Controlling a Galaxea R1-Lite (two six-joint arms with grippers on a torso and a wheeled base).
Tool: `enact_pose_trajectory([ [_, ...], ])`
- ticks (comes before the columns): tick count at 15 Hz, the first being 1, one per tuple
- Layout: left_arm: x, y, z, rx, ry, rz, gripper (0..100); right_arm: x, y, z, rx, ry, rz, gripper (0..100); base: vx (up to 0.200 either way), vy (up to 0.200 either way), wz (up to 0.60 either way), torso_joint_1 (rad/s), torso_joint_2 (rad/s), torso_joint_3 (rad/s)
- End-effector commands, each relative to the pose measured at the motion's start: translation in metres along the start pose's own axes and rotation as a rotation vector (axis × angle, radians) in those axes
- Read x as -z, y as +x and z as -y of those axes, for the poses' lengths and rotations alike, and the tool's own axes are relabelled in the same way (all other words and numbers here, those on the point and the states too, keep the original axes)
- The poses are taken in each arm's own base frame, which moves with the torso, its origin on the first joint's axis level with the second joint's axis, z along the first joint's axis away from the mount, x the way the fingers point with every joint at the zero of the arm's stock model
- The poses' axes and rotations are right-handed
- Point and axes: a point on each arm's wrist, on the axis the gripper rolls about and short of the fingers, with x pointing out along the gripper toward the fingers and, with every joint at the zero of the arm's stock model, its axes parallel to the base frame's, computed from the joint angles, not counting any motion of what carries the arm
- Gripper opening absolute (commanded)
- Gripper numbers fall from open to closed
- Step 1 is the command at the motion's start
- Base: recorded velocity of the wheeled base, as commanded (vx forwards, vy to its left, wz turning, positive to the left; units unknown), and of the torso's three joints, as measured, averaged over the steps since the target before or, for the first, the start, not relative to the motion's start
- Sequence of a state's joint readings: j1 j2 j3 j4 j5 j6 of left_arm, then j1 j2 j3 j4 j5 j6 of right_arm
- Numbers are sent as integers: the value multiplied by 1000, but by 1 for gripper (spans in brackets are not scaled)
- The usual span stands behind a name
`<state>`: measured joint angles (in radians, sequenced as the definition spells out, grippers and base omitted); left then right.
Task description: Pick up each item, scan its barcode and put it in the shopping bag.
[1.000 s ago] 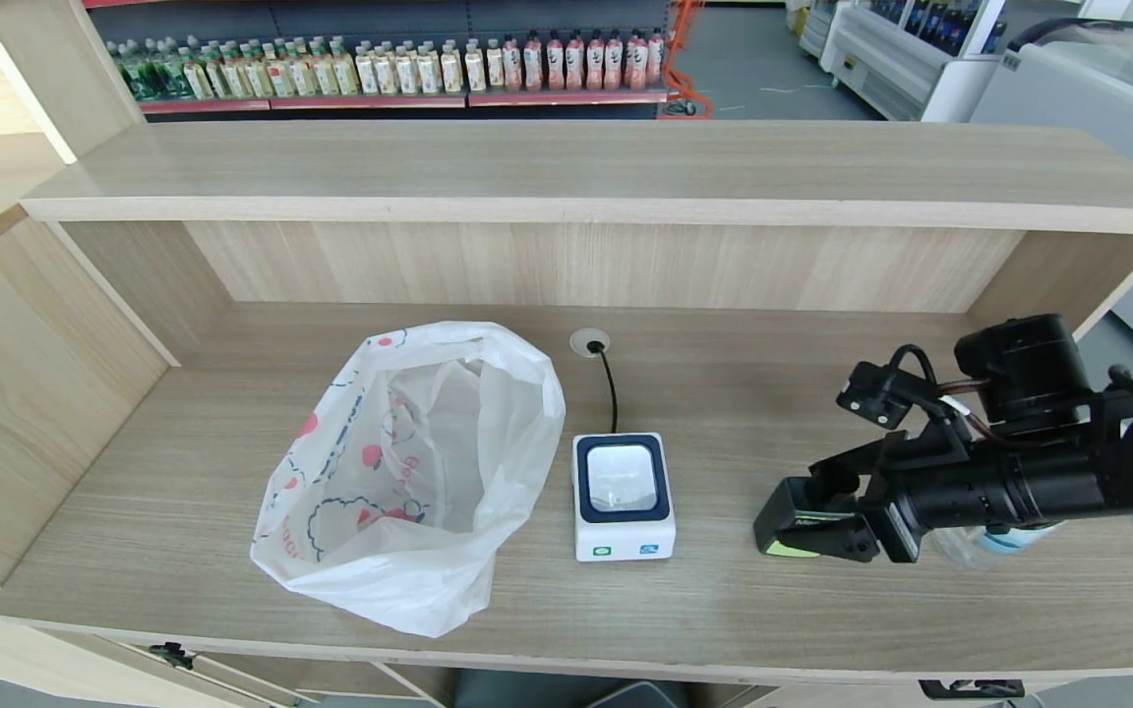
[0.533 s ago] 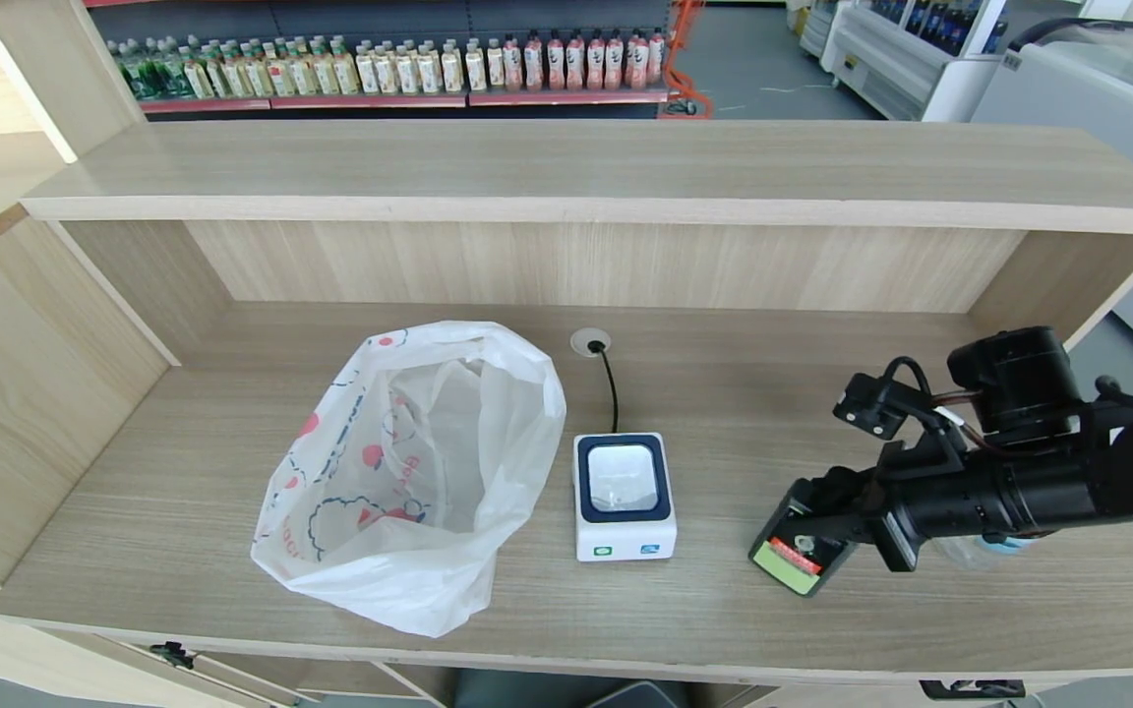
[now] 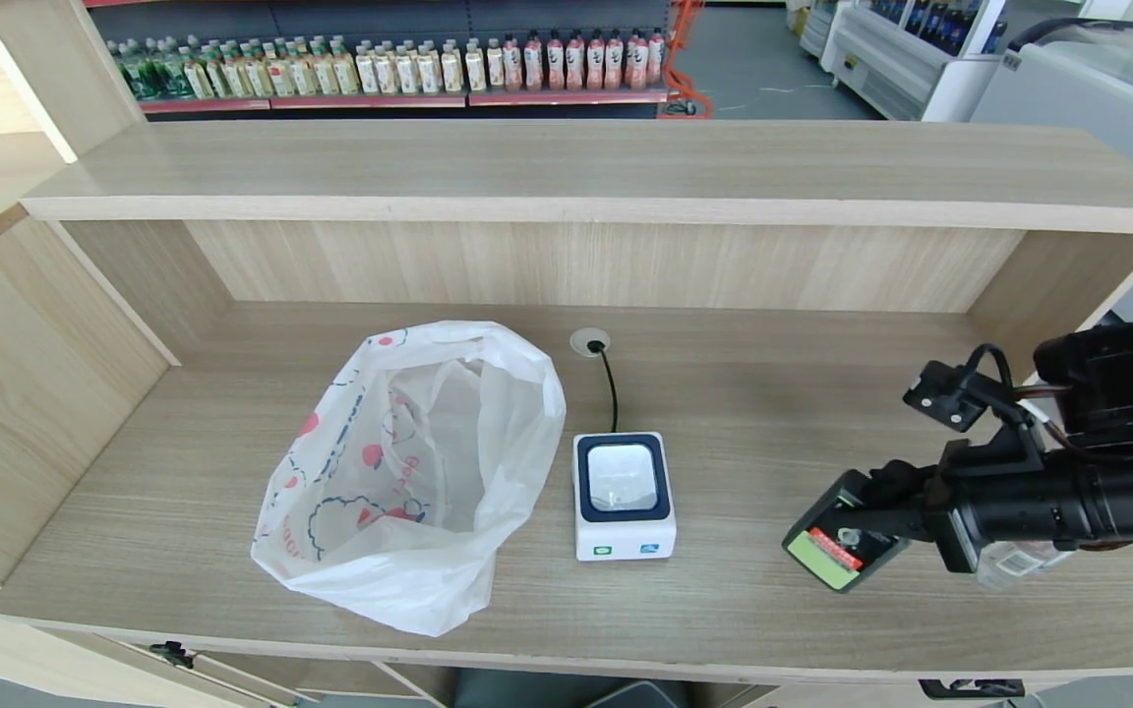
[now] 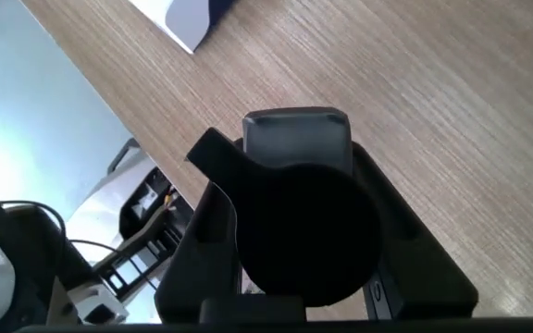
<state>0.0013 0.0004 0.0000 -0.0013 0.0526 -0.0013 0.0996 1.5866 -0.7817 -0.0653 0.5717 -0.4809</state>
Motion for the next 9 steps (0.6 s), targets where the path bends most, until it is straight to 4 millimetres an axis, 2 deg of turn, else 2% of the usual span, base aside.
enact_pose_trajectory([
  [1,0,0,0,-1,0,1,100,-13,-22,-7,15,-23,84,0,0,0,0,0,0,0],
  [4,0,0,0,-1,0,1,100,-22,-35,-10,37,-47,132,0,0,0,0,0,0,0],
  [6,0,0,0,-1,0,1,100,-33,-53,-12,82,-56,190,0,0,0,0,0,0,0],
  [9,0,0,0,-1,0,1,100,-48,-101,-38,146,-69,335,0,0,0,0,0,0,0],
])
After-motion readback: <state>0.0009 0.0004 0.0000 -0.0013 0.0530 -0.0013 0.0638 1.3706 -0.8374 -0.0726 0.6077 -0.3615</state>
